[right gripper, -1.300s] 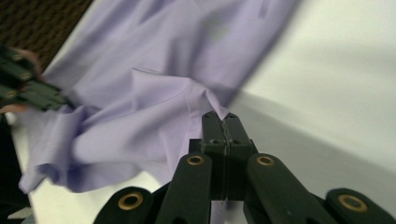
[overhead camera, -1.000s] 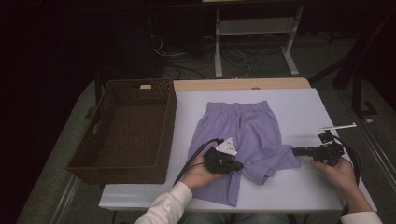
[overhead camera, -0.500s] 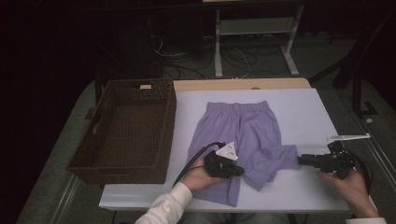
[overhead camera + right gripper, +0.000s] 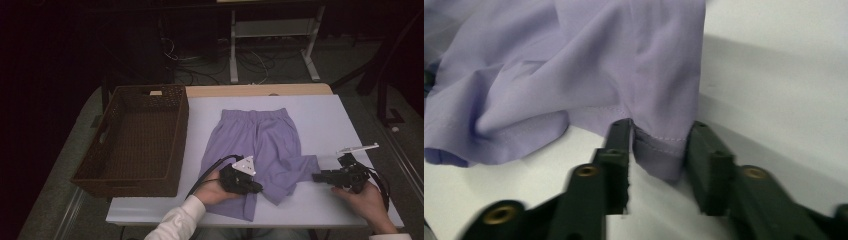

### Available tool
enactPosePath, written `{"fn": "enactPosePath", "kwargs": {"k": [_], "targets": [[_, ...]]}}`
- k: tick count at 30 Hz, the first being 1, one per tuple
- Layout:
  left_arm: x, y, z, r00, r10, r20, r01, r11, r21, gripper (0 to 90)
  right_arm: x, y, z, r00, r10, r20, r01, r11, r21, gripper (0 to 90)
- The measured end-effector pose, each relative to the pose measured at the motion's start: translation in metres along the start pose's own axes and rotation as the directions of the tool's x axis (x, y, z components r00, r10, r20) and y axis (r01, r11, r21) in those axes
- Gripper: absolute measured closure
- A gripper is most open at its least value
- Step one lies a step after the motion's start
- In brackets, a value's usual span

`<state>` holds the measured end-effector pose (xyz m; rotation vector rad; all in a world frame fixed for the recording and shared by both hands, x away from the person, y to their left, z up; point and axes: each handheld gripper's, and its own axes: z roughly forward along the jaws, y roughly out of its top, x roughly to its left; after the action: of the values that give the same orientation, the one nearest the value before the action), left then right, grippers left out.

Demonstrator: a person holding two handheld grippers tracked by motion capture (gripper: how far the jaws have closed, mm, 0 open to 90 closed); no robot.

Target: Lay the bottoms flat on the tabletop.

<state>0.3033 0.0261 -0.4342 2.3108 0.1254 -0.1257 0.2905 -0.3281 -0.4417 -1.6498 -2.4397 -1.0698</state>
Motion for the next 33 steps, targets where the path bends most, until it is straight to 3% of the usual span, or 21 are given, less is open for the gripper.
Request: {"fn": "enactPosePath", "kwargs": {"k": [3, 5, 7, 9, 15, 20, 23, 29, 33], "targets": [[0.001, -0.001, -0.001, 1.0000, 0.005, -0.006, -0.005, 1.0000, 0.006, 85.5, 0.000, 0.000, 0.000, 0.9986, 0.004, -0.053, -0.003, 1.000, 0.016, 84.7], [0.002, -0.002, -0.003, 0.9999, 0.005, -0.009, -0.005, 1.0000, 0.006, 85.8, -0.001, -0.001, -0.004, 0.9935, 0.010, -0.114, -0.010, 1.000, 0.001, 85.9], [0.002, -0.002, -0.005, 1.0000, 0.005, -0.008, -0.004, 1.0000, 0.008, 86.2, -0.005, -0.002, -0.014, 0.9840, 0.031, -0.176, -0.040, 0.998, -0.051, 86.1], [0.003, -0.003, -0.006, 0.9999, 0.005, -0.012, -0.005, 0.9999, 0.013, 86.6, -0.010, -0.003, -0.022, 0.9789, 0.055, -0.197, -0.074, 0.993, -0.088, 86.1], [0.004, -0.004, -0.004, 0.9999, -0.002, -0.011, 0.002, 0.9998, 0.020, 86.1, -0.035, -0.011, -0.029, 0.9661, 0.170, -0.194, -0.195, 0.974, -0.118, 86.1], [-0.002, 0.004, -0.004, 0.9993, -0.032, 0.016, 0.033, 0.9994, -0.010, 78.5, -0.047, -0.012, -0.027, 0.9542, 0.231, -0.190, -0.255, 0.961, -0.112, 86.1], [-0.009, 0.013, 0.003, 0.9972, -0.057, 0.049, 0.059, 0.9978, -0.031, 71.2, -0.050, -0.012, -0.026, 0.9513, 0.242, -0.191, -0.265, 0.959, -0.104, 86.1], [-0.025, 0.027, 0.027, 0.9940, -0.030, 0.105, 0.031, 0.9995, -0.005, 66.2, -0.049, -0.012, -0.025, 0.9526, 0.237, -0.190, -0.259, 0.961, -0.098, 86.1], [-0.029, 0.031, 0.040, 0.9955, -0.029, 0.090, 0.030, 0.9995, -0.005, 64.9, -0.049, -0.012, -0.025, 0.9536, 0.233, -0.191, -0.254, 0.962, -0.097, 86.1]]}}
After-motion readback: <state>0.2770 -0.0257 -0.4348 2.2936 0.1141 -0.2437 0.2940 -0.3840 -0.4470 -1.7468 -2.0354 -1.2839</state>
